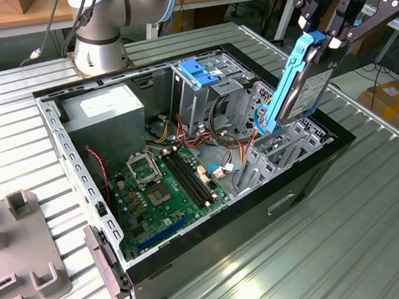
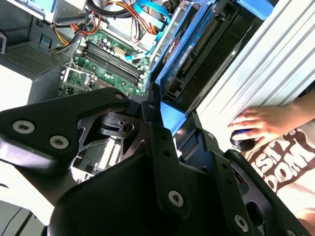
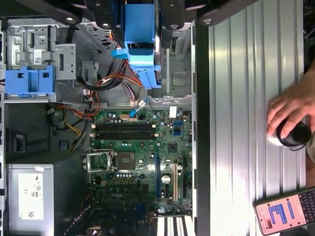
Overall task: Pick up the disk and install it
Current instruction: 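Pick up the disk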
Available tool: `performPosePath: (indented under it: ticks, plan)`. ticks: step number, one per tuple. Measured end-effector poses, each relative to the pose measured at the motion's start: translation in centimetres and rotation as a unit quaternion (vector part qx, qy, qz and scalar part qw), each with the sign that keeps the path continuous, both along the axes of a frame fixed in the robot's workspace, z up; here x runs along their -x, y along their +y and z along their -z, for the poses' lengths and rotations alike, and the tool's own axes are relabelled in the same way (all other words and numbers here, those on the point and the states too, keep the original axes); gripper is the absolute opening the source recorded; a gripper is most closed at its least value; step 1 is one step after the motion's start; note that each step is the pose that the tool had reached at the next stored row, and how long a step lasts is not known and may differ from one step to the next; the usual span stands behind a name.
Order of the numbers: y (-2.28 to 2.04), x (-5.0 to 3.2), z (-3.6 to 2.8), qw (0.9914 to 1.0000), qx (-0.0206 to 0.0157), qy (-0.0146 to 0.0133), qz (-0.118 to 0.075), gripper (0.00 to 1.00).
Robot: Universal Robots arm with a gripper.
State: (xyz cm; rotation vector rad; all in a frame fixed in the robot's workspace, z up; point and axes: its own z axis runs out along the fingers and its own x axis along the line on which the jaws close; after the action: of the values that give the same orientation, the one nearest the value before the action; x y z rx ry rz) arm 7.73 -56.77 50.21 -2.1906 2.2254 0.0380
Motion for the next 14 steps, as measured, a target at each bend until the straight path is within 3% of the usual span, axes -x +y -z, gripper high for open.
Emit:
performPosePath:
  ticks: [4,7,14]
  plan:
    - [0.00,0.31,0.24,1.00000,0.0001,0.0000,0.000,0.36]
    - [0.00,0.38,1.12,1.00000,0.0000,-0.0010,0.000,0.36]
    - [-0.02,0.49,1.85,1.00000,-0.0016,-0.0013,0.000,0.36]
